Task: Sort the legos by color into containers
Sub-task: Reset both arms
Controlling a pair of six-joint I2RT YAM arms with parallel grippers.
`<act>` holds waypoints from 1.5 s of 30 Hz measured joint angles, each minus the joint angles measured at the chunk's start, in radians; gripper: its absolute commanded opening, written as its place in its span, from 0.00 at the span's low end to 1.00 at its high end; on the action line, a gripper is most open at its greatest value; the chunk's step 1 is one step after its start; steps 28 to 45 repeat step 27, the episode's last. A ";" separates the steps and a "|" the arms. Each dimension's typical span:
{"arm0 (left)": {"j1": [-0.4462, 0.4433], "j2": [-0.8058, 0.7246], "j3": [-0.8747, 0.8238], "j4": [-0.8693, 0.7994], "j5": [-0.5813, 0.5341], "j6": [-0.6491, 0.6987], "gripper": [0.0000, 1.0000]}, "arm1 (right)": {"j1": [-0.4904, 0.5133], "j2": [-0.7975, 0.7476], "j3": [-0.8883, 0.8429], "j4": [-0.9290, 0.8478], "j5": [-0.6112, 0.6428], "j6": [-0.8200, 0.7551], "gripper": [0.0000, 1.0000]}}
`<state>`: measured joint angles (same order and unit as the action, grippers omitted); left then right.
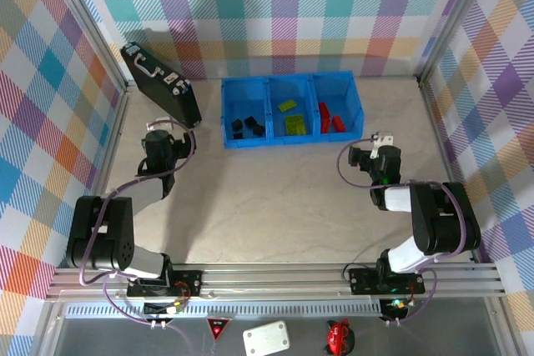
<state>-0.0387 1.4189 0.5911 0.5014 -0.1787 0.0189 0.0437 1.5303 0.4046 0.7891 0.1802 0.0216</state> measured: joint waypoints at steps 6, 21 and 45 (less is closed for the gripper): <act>-0.005 -0.002 -0.069 0.050 0.033 -0.007 1.00 | 0.000 0.000 -0.001 0.022 -0.021 0.000 0.99; -0.024 0.159 -0.164 0.276 0.100 0.006 1.00 | 0.000 0.000 -0.001 0.026 -0.029 0.000 0.99; -0.038 0.159 -0.164 0.310 0.091 0.014 1.00 | -0.006 0.000 -0.001 0.026 -0.044 0.000 0.99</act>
